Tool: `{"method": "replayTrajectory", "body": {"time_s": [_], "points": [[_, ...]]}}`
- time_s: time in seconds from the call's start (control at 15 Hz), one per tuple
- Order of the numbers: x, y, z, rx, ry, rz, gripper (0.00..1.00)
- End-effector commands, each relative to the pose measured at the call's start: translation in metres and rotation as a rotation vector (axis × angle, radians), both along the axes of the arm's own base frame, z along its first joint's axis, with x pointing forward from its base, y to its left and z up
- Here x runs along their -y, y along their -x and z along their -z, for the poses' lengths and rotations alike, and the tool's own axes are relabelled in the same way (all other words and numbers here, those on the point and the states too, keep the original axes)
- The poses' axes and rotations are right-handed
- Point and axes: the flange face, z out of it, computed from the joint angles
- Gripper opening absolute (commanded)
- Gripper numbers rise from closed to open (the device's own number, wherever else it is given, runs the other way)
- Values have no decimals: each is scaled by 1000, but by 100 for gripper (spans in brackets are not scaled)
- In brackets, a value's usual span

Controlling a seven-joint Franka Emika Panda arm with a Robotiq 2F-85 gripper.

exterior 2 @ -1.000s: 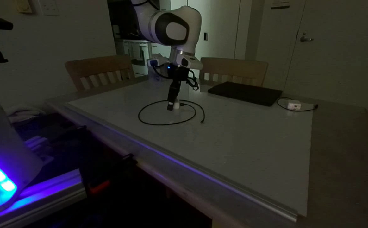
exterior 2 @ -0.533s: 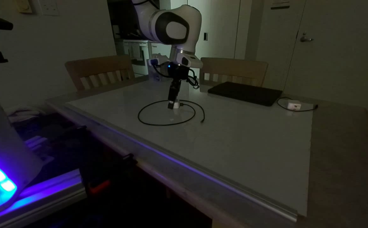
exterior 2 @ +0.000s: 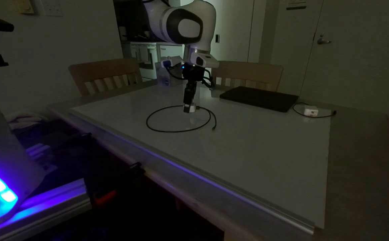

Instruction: Straighten the cable

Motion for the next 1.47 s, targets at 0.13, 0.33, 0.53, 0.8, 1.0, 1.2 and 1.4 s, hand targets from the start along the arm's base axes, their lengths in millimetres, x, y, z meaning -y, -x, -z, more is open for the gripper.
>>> {"method": "replayTrajectory", "body": {"time_s": [0.13,0.33,0.53,0.8,1.0,1.2,1.4], "points": [[34,6,-46,204,8,160,27],[34,-4,-40,179,20,152,52],[38,-8,-39,178,53,216,27],[76,-16,-33,202,122,475,27],[107,-16,-31,153,82,659,27],[105,-10,-31,168,103,628,52],[110,-12,-28,167,117,700,27]]}}
